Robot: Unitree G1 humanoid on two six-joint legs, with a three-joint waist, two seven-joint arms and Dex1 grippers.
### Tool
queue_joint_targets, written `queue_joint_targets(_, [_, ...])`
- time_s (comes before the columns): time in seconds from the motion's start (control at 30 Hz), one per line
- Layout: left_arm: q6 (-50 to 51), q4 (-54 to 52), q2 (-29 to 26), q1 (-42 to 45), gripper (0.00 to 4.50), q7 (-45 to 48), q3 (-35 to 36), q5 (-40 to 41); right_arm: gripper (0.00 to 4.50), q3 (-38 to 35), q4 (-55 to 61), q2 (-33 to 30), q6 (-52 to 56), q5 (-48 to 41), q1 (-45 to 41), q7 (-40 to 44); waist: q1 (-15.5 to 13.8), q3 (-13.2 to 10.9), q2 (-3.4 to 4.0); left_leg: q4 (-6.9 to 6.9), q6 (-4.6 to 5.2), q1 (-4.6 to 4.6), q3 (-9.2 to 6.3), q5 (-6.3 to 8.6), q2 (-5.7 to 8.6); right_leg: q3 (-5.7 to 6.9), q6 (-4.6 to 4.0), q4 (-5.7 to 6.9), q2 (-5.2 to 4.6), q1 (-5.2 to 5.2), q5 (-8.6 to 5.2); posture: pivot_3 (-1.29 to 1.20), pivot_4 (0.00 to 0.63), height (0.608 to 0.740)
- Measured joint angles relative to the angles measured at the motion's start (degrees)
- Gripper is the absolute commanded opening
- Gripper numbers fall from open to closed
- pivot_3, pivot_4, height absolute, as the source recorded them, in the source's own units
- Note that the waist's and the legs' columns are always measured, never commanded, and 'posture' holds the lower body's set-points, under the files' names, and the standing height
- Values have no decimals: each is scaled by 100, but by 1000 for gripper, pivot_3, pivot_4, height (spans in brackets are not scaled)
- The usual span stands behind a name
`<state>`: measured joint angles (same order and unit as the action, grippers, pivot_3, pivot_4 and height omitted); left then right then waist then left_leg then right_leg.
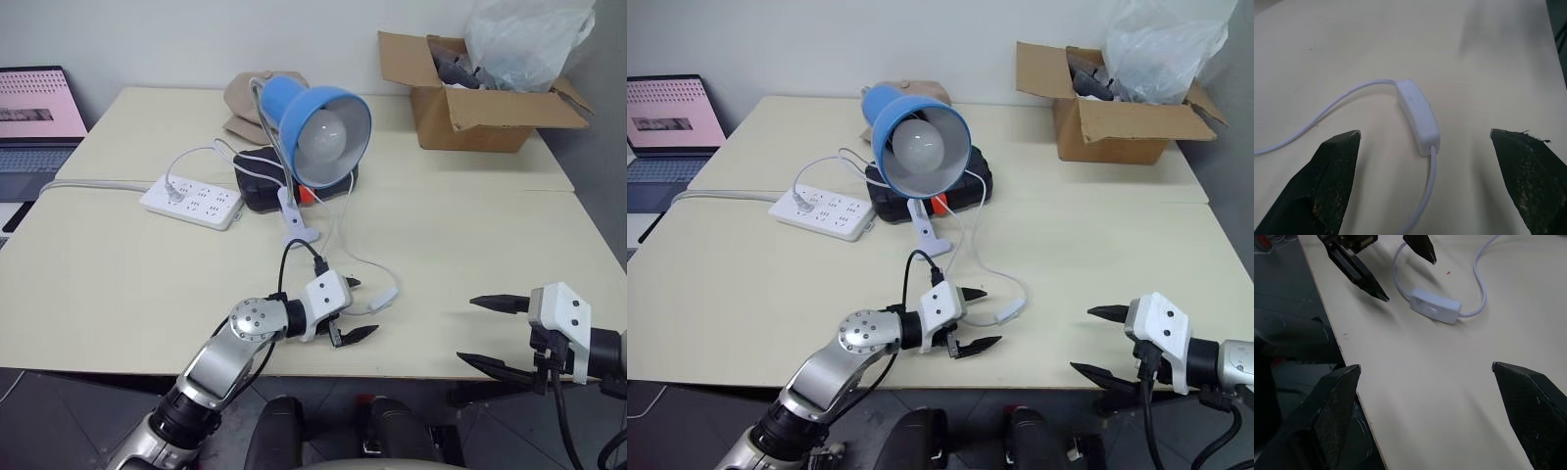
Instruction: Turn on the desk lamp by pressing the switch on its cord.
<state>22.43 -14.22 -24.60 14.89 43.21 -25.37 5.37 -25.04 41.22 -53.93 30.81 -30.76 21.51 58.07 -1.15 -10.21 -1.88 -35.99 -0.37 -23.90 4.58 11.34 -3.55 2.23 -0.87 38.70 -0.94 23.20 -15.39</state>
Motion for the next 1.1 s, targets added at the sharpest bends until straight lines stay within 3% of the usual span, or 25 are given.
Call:
queue_joint_targets(0.3, [4,649,449,314,4437,-177,-189,-398,4500,-22,258,47,227,-96,-11,-204,-4,0,-1,-4,0,-2,-3,0,1,1,1,2,0,-1,1,0,150,740])
queue_joint_targets(0.6, [103,761,605,338,2724,-251,-188,-451,4500,-76,351,43,371,-204,-48,-300,-4,1,-2,-8,1,-1,-6,0,3,0,5,4,0,-2,3,0,150,740])
queue_joint_targets(0.9, [76,823,621,384,698,-208,-188,-502,4500,-59,352,36,378,-197,-210,-363,-3,1,-2,-8,1,-1,-7,-1,3,1,5,5,0,-2,3,0,150,740])
queue_joint_targets(0.97, [51,854,627,403,417,-154,-188,-504,4500,-55,352,36,392,-196,-232,-410,-3,1,-2,-7,1,-2,-6,-1,3,1,5,5,0,-2,3,0,150,740])
queue_joint_targets(1.1, [-48,972,647,473,414,-92,-186,-499,4500,-11,352,36,491,-197,-274,-505,-4,1,-2,-8,1,-2,-6,-1,4,0,5,4,0,-2,3,0,150,740])
